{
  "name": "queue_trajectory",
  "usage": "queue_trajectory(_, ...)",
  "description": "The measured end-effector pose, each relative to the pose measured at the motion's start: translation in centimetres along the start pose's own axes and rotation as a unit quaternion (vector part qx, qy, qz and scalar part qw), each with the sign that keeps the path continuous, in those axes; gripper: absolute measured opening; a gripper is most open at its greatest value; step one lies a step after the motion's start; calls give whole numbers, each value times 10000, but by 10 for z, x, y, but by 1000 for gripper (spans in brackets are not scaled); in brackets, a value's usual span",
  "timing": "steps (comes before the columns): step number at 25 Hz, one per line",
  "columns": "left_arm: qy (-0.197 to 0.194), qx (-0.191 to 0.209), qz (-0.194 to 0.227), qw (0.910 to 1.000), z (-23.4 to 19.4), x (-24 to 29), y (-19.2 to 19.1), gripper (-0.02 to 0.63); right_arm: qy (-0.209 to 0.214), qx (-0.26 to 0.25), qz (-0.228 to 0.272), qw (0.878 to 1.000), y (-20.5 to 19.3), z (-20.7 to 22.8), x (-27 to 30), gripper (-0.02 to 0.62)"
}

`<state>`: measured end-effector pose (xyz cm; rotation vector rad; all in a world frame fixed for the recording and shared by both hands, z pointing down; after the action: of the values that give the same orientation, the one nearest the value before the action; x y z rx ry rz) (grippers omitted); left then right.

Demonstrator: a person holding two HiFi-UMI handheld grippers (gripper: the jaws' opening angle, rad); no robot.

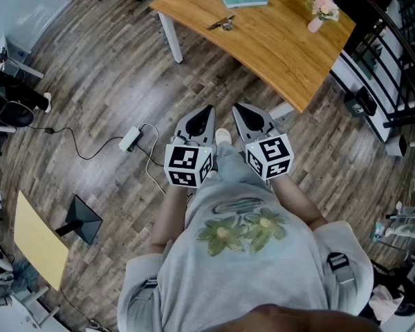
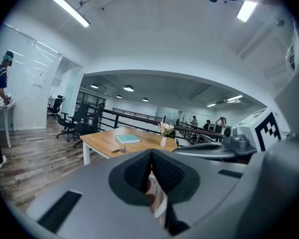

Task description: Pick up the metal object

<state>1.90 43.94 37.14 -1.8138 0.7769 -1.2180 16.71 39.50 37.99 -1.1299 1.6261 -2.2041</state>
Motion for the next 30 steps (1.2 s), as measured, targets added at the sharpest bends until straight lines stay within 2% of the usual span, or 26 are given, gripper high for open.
queue_trajectory(6, -19, 50, -90, 9999, -17, 43, 18, 15, -11, 109, 58, 9999, 12, 33, 29, 8)
queue_trajectory(13, 6, 105, -180, 9998, -47, 102, 58, 15, 27, 186, 51, 9998, 42, 89, 78, 8)
queue_trajectory(22, 278, -12, -226, 9994, -85, 177, 99, 15, 426, 93, -60, 9990, 75, 154, 140, 8)
queue_trajectory(30, 416, 111, -171, 9989, -91, 210, 120, 15, 603, -61, -54, 9981, 89, 187, 165, 9)
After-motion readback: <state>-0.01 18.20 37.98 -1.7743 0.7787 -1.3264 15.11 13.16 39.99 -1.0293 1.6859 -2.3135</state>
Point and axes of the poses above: the fingertips, and each gripper's own axes: x forward along the fingers, z to its right, y out of its top, the point moved 8 cm from there along -x, backward along the fingers, and after that the axes turned 12 degrees about -z, right-handed, at the moved point
